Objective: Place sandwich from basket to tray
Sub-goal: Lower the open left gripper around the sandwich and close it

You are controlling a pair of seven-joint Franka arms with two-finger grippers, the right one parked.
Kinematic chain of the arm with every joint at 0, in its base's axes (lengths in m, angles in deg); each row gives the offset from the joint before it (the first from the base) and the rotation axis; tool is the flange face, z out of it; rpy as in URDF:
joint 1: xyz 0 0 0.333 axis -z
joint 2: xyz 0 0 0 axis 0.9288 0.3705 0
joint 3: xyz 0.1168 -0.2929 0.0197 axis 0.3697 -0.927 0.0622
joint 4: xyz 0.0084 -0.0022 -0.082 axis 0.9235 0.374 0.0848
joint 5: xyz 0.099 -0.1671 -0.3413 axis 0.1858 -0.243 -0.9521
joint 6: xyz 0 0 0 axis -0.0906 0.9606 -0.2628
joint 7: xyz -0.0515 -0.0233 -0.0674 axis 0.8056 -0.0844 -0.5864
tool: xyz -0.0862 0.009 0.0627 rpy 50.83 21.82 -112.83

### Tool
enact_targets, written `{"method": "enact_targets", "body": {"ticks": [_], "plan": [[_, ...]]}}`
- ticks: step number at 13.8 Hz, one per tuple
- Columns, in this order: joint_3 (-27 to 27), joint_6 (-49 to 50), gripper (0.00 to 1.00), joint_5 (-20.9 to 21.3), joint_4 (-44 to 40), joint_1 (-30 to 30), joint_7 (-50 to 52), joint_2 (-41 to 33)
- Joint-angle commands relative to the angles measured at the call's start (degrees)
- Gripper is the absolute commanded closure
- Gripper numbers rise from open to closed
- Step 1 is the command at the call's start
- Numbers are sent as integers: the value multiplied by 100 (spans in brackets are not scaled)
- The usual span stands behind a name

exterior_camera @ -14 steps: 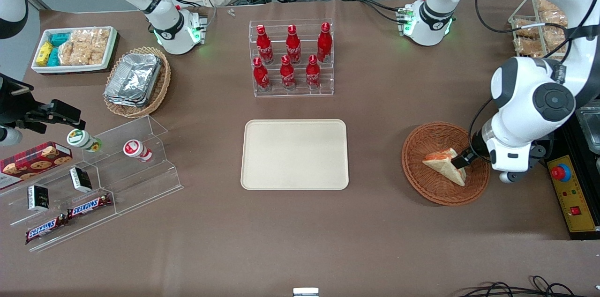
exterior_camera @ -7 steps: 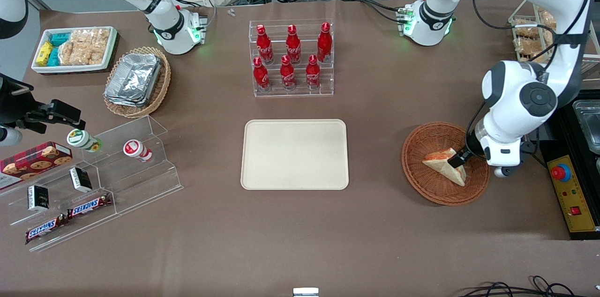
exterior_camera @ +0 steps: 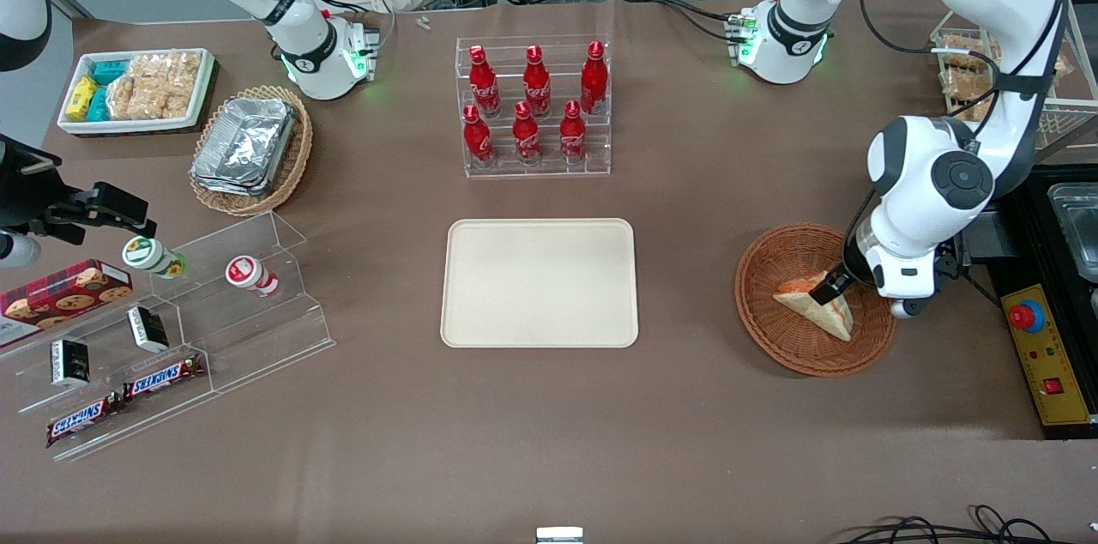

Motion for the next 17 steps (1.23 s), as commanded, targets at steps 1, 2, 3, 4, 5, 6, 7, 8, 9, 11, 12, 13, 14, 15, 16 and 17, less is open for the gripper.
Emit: {"method": "enact_targets", "body": {"ticks": [1,2,3,4,5,6,7,8,9,11,12,13,14,15,16,17], "plan": [[-47,-300,0,43,173,-126,149,60],[-47,-352,0,8,173,-126,158,104],[-47,-396,0,-1,182,-126,175,157],[-47,-414,0,-1,173,-126,254,201],[-47,-423,0,-1,173,-126,350,254],[-47,-458,0,-1,173,-126,386,289],[-47,-484,0,-1,173,-126,456,333],[-47,-484,0,-1,156,-126,518,394],[-47,-493,0,-1,130,-126,570,421],[-47,-493,1,-1,103,-126,702,491],[-47,-493,13,-1,86,-126,711,500],[-47,-493,33,-1,68,-118,712,509],[-47,-493,49,8,50,-118,694,535],[-47,-485,70,43,33,-126,633,535],[-47,-467,89,60,7,-118,615,535],[-47,-432,98,61,-46,-100,632,527]]}}
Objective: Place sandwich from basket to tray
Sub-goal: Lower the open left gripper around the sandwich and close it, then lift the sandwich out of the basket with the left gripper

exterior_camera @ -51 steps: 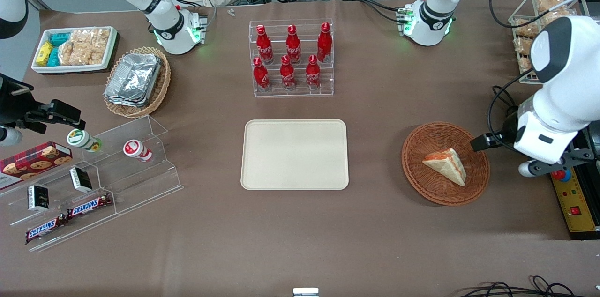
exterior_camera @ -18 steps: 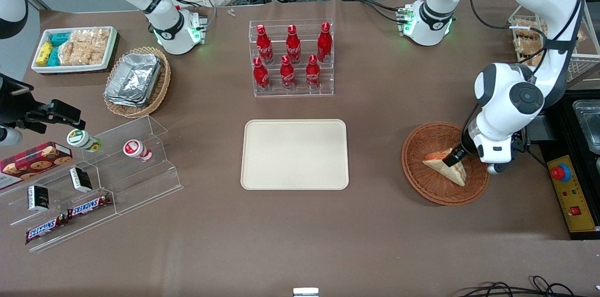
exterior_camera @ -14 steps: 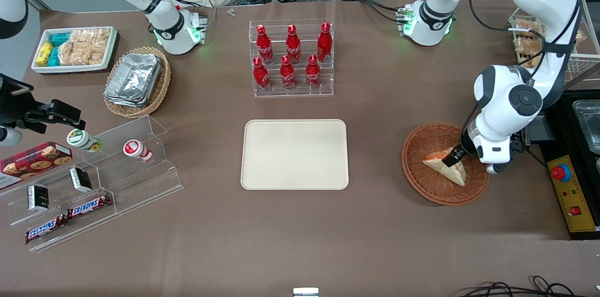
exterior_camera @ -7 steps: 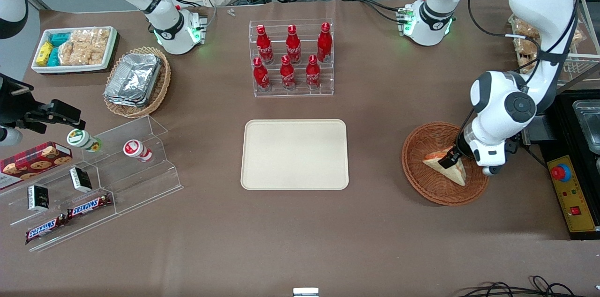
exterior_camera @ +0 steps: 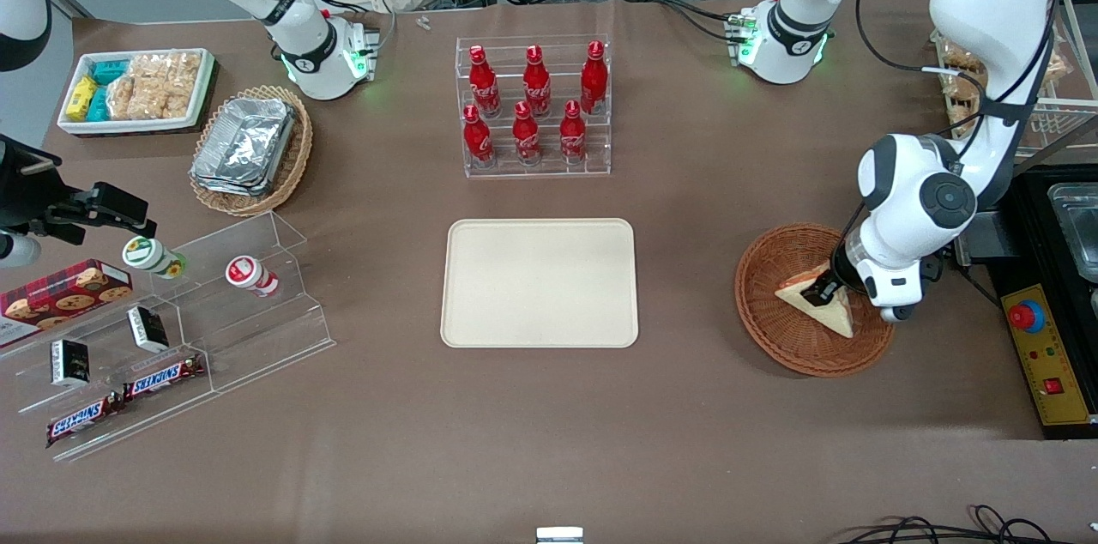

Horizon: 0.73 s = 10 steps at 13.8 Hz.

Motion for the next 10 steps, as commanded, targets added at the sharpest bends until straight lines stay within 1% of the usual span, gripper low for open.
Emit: {"method": "enact_targets", "body": {"ticks": [1,2,4,7,9,10], "plan": [[-42,-95,99,93,-95,-38,112,18],[-42,70,99,93,-174,-46,104,-8],[-77,1033,99,102,-672,-29,86,-61],[-261,2958,100,93,-1989,50,-203,-26],[-437,3917,100,67,-2799,59,-606,9],[-586,4209,100,58,-3098,59,-852,27]]}}
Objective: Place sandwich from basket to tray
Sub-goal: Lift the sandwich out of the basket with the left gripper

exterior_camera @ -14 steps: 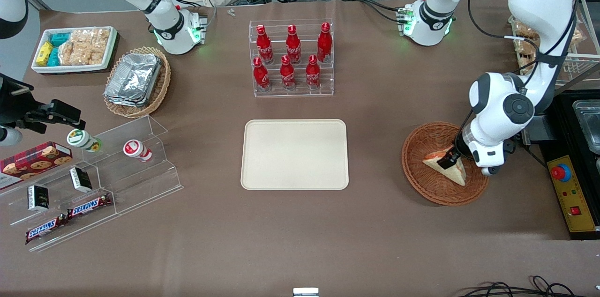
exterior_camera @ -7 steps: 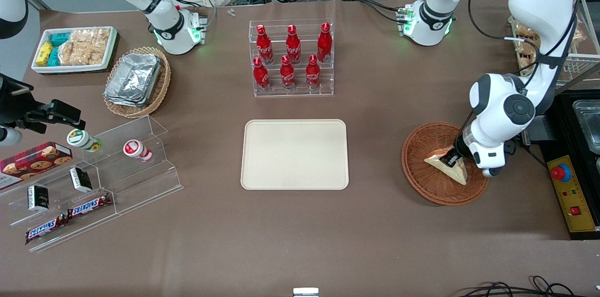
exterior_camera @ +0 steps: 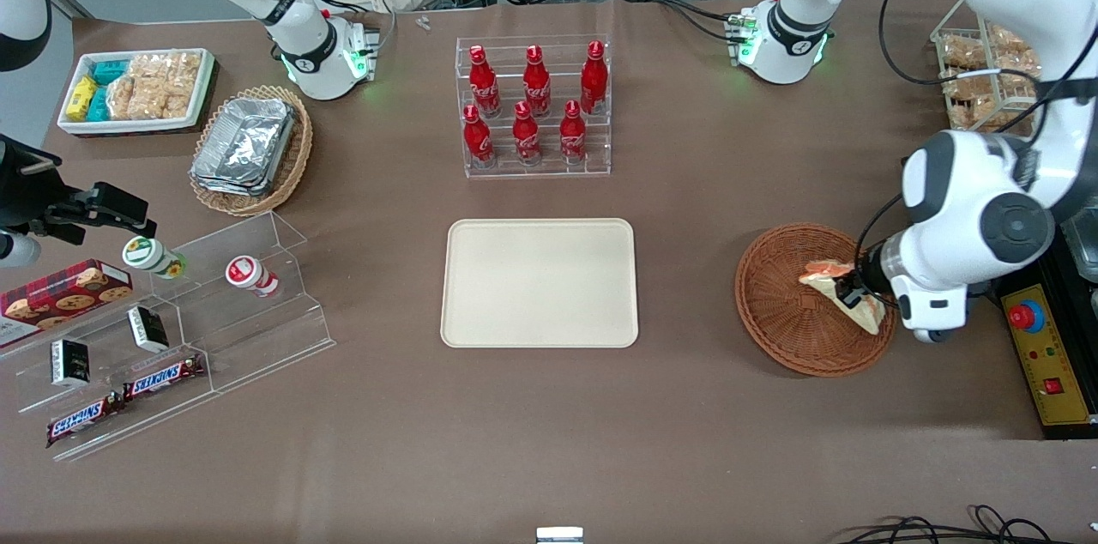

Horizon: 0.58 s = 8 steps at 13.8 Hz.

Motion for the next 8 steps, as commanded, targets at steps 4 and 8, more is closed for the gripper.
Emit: {"method": "enact_targets", "body": {"ticks": [4,8], "plan": [[-964,1434,97,74,-1443,363,-471,202],[-965,1577,99,101,-1796,1514,-506,588]]}}
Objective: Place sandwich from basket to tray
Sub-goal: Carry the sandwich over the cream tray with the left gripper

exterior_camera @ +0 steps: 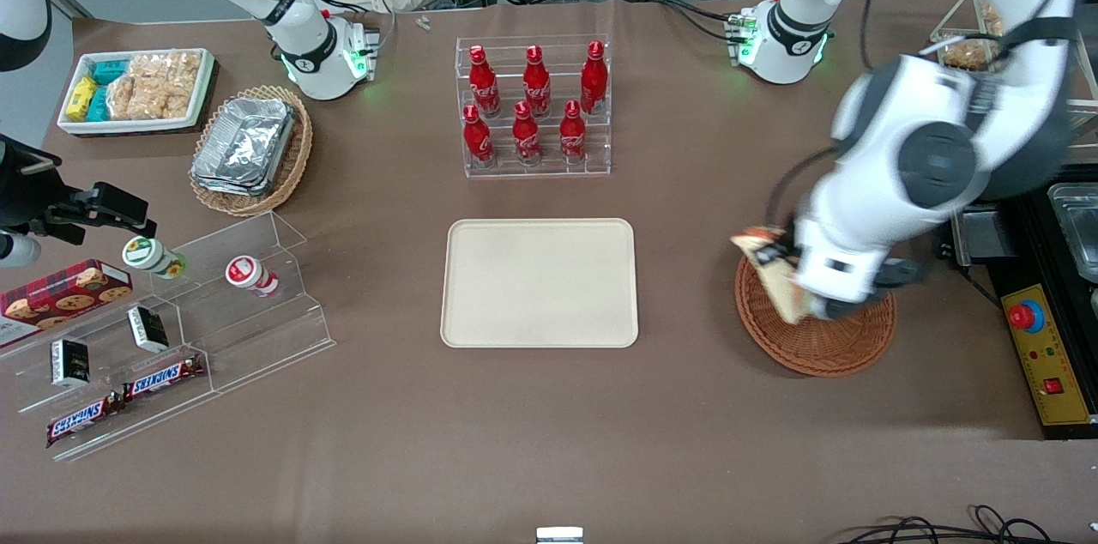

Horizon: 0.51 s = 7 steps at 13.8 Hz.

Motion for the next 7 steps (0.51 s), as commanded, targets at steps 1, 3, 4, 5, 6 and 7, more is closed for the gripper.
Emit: {"method": "enact_targets", "body": {"ticks": [1,3,4,5,6,7], "plan": [[15,195,100,108,-435,717,-71,557],[15,99,100,379,-462,1245,-36,821],[15,72,100,624,-488,1413,-45,1013],[15,2,100,705,-584,1493,-80,1189],[-2,-155,100,688,-698,1572,-106,1443],[-2,-426,100,697,-804,1712,-141,1672]]}}
